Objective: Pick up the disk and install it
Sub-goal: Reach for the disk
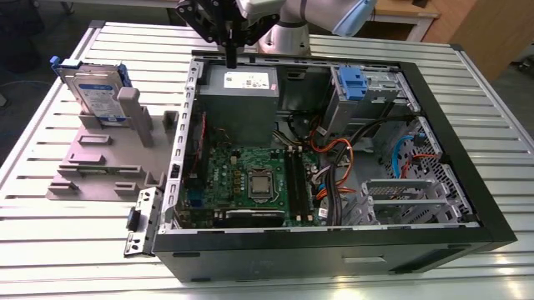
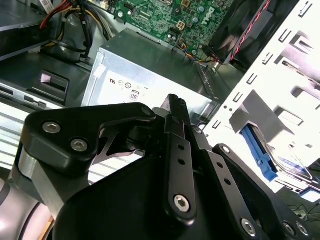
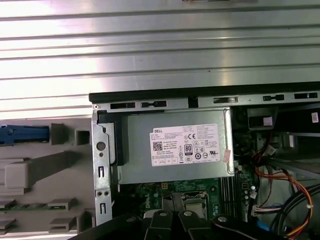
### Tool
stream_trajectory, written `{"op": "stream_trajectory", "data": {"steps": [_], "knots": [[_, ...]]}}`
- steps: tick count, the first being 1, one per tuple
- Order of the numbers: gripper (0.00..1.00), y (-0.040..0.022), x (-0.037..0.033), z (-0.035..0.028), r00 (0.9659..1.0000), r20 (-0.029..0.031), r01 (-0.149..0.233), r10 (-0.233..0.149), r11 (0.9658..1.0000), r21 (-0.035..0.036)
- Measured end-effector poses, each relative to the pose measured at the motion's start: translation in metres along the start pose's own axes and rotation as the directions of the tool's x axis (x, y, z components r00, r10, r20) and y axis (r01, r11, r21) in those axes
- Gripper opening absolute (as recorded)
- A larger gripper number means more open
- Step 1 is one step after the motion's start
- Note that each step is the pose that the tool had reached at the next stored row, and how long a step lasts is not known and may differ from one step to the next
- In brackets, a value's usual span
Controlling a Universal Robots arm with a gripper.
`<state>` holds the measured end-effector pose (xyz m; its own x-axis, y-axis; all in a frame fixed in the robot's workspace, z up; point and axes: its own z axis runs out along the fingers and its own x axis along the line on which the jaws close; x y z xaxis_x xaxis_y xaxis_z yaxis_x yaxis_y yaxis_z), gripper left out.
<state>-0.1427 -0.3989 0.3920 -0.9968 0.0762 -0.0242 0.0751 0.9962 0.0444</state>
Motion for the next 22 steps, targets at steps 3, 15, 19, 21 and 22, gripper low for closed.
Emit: {"op": "stream_trajectory", "data": {"steps": [3,15,19,21,22], "knots": [[0.11,-0.0001,0.0006,0.0,1.0,0.0,0.0,0.0,1.0,0.0],[0.11,-0.0003,0.0039,-0.0001,1.0,0.0,0.0,0.0,1.0,0.0],[0.11,-0.0004,0.0051,-0.0001,1.0,0.0,0.0,0.0,1.0,0.0001],[0.11,-0.0004,0.0057,-0.0001,1.0,0.0,0.0,0.0,1.0,0.0],[0.11,-0.0005,0.006,-0.0001,1.0,0.0,0.0,0.0,1.0,0.0]]}}
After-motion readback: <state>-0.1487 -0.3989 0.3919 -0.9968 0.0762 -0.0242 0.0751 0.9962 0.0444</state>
